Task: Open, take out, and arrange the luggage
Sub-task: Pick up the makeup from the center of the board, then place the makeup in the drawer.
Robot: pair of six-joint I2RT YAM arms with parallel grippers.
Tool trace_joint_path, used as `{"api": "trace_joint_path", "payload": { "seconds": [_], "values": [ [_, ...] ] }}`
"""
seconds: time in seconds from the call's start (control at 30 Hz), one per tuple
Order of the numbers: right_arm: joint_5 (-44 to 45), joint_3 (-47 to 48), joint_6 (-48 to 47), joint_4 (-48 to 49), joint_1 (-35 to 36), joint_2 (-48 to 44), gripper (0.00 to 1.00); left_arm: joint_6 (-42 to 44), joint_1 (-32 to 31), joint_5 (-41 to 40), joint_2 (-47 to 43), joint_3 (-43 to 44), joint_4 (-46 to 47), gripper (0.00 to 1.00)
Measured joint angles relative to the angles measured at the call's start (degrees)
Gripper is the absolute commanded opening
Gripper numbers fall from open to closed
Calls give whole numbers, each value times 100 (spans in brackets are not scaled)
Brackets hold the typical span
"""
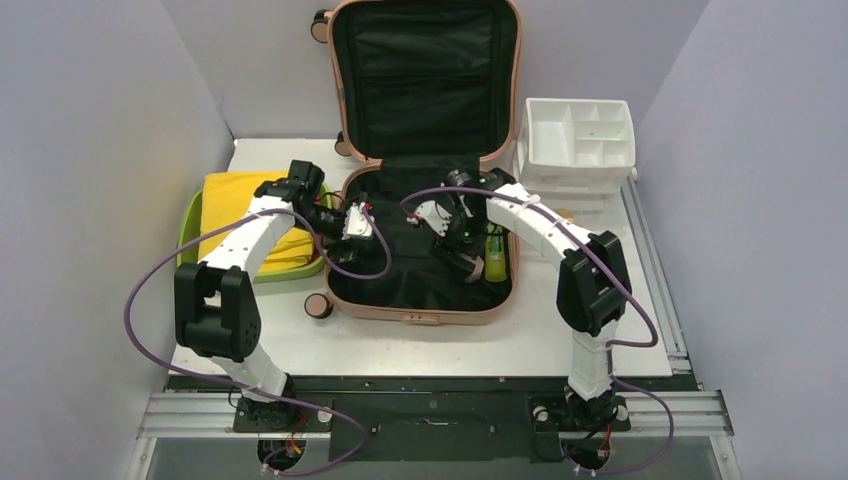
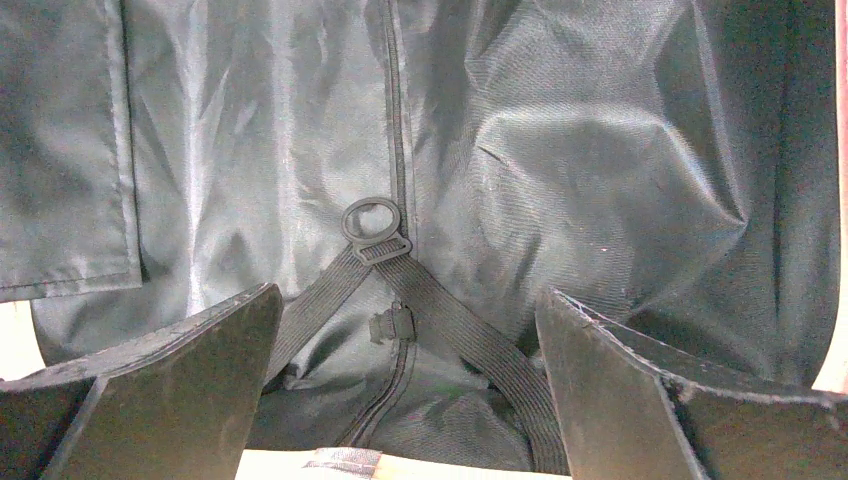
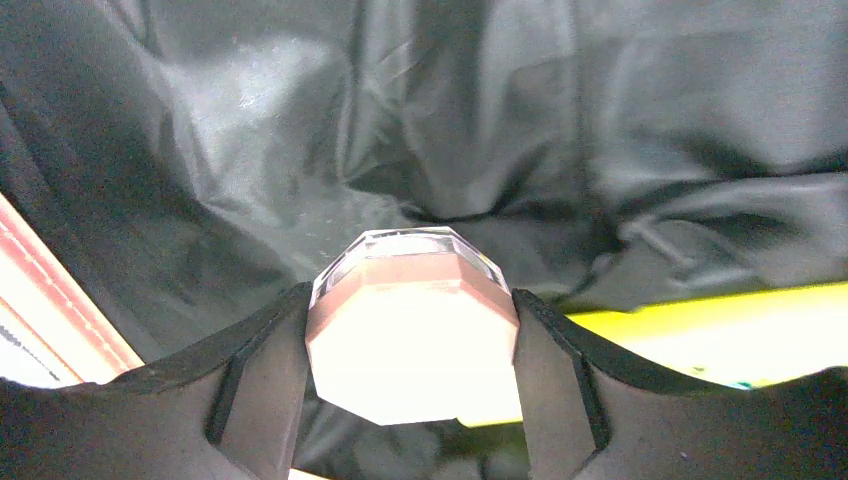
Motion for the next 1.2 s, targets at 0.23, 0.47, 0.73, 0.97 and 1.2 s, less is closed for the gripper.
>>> {"api": "trace_joint_path", "payload": {
  "seconds": [0.23, 0.47, 0.73, 0.97, 1.2],
  "values": [
    [-57, 1384, -223, -170, -437, -20, 21, -507, -136, -212, -44, 0, 166, 96],
    [24, 1797, -313, -192, -1139, -35, 21, -1110, -374, -396, -44, 0, 413, 96],
    [205, 1700, -520, -284, -1843, -479, 21, -1443, -452, -468, -55, -2, 728, 96],
    [407, 1648, -691, -258, -2695, -866, 21, -1604, -623, -474, -57, -17, 955, 96],
    [815, 1073, -813, 120, -3526, -938, 21, -1725, -656, -492, -68, -17, 1043, 96]
  ]
}}
